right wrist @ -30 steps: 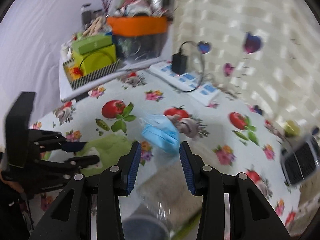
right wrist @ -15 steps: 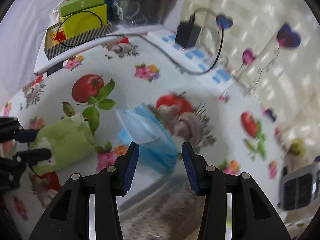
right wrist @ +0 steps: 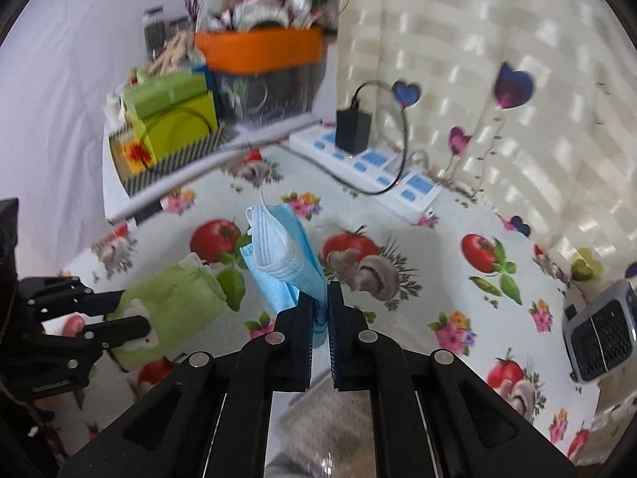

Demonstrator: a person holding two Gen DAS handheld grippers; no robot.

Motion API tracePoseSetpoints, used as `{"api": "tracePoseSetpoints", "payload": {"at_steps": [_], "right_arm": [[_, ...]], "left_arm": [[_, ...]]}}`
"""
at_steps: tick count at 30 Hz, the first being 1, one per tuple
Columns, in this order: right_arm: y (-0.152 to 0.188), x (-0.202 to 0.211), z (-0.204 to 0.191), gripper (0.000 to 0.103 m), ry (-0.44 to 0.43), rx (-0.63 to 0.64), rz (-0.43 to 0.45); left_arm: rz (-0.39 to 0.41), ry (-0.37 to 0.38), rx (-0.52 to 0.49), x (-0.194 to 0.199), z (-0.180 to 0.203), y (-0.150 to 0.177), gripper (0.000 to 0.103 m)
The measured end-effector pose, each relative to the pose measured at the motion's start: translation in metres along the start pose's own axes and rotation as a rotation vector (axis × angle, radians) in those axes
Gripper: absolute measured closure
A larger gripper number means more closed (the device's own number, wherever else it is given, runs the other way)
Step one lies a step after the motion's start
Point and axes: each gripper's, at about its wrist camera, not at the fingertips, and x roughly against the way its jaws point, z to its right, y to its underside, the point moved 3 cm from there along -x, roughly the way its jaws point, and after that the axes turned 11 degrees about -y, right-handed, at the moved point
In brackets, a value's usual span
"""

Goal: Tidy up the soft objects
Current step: 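Carry the green towel and blue mask over the white box with both tools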

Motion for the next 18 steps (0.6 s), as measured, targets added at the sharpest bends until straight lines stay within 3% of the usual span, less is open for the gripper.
{"api": "tracePoseSetpoints", "payload": {"at_steps": [8,18], "right_arm": [[0.018,0.062,0.014,0.096,0.047,-0.077,0.105],[0.071,0.127,0.043,0.096,0.149,-0.203,0.18]], "left_arm": [[0.044,0.044,-0.038,0.026,0.03,-0.012,0.077],[0.072,0.119,-0.116,0.045,0.09,-0.019,0.077]]}}
